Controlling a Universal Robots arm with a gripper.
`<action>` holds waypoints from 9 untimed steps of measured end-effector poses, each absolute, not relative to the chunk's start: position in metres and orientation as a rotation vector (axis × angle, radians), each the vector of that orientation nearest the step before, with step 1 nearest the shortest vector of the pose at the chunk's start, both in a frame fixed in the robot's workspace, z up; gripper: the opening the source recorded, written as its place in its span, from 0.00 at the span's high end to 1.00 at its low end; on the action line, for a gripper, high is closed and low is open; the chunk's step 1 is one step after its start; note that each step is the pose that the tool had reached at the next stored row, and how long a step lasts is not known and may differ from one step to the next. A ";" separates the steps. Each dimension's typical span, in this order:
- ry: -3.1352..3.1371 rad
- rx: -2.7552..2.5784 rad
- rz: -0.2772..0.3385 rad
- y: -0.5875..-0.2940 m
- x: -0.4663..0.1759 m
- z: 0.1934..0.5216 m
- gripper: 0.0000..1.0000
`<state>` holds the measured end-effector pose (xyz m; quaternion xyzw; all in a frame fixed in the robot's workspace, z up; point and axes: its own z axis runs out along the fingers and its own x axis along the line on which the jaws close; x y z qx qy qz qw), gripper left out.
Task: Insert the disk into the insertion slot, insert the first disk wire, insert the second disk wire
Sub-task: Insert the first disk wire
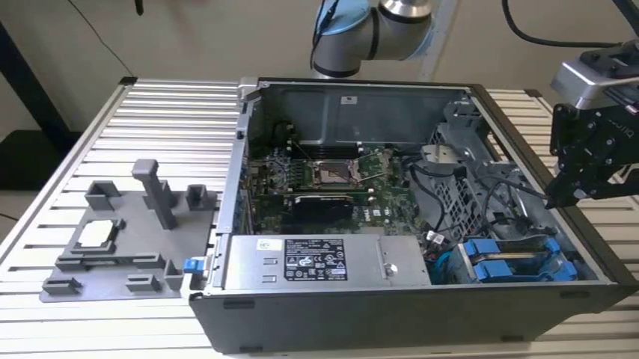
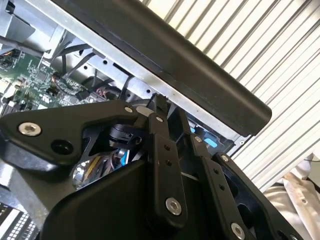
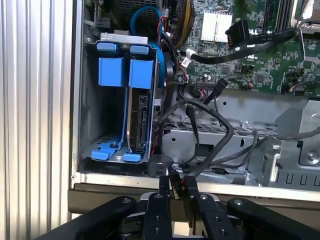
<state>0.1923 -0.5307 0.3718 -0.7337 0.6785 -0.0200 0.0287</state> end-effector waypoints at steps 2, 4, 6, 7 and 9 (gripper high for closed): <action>2.094 -2.264 -0.062 -0.531 0.192 0.372 0.75; 2.094 -2.264 -0.062 -0.531 0.192 0.372 0.75; 2.094 -2.264 -0.062 -0.531 0.192 0.372 0.77; 2.094 -2.264 -0.062 -0.531 0.192 0.372 0.81; 2.094 -2.264 -0.062 -0.531 0.192 0.371 0.81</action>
